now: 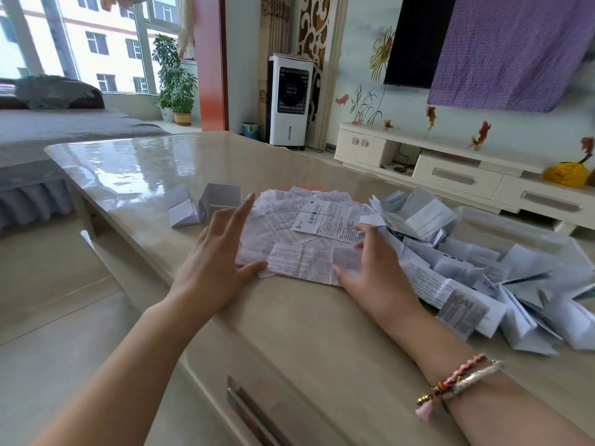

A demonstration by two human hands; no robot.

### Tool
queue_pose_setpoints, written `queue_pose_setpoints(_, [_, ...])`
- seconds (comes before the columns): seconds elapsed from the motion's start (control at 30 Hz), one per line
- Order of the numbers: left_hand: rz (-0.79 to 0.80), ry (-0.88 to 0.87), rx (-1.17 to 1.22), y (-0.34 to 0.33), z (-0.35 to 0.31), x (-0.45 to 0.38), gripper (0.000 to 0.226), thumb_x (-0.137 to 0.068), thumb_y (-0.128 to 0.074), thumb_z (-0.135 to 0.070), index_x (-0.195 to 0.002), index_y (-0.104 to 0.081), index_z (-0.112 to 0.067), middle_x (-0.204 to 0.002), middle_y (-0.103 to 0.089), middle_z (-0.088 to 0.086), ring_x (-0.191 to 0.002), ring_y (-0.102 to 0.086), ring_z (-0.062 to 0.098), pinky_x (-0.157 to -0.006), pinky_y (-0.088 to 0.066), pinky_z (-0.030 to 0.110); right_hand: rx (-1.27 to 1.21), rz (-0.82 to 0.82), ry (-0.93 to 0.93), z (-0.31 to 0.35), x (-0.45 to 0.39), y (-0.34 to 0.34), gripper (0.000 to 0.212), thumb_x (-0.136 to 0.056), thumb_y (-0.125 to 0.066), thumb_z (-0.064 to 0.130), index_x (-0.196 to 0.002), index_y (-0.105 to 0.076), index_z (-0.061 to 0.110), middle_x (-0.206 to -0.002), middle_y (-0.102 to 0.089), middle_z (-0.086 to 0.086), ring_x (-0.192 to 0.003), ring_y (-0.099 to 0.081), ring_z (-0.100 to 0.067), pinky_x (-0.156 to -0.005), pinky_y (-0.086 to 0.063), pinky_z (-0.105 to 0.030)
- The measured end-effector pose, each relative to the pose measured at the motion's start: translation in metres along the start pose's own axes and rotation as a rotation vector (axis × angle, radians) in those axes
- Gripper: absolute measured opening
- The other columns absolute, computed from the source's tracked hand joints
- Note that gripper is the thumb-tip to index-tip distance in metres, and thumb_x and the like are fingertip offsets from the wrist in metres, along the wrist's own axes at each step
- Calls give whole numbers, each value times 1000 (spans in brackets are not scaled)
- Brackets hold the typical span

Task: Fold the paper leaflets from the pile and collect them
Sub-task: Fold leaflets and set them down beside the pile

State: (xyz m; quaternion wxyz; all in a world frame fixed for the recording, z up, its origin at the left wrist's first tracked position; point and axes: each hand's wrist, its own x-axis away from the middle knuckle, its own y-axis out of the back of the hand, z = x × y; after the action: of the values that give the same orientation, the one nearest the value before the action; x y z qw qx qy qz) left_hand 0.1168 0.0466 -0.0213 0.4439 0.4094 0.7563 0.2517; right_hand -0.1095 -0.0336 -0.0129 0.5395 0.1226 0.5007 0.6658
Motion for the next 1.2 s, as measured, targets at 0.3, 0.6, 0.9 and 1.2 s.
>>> queue_pose_setpoints(0.3, [96,-147,-108,-16,-9,8,62,-74,-27,-70,-115,-66,-44,-124,-57,-26,-115,-40,10,-93,-23,22,161,142,203,8,5,-5,40,-86,-57,56,-119,-58,33,-123,-58,12,-122,-47,-10,-102,-29,-31])
queue_pose_setpoints(0.6, [179,-114,16,-12,-14,8,79,-54,-43,-84,-121,-61,-47,-129,-48,-24,-118,-33,8,-106,-28,28,324,-121,418,12,8,-3,49,-85,-39,63,-80,-69,25,-78,-70,8,-74,-63,-16,-78,-42,-38])
queue_pose_setpoints(0.9, [90,-176,41,-16,-29,7,51,-73,-46,-73,-86,-76,-34,-90,-70,-22,-87,-59,-1,-101,-37,33,-121,-233,222,17,9,9,58,-88,-32,68,-72,-67,25,-60,-61,18,-61,-62,0,-57,-47,-24])
queue_pose_setpoints(1.2, [249,-153,73,-11,-31,11,95,-35,-39,-102,-104,-70,-43,-104,-58,-28,-108,-50,1,-104,-37,34,-232,-82,8,9,5,6,63,-88,-25,69,-88,-63,19,-76,-69,8,-69,-64,-3,-70,-54,-36])
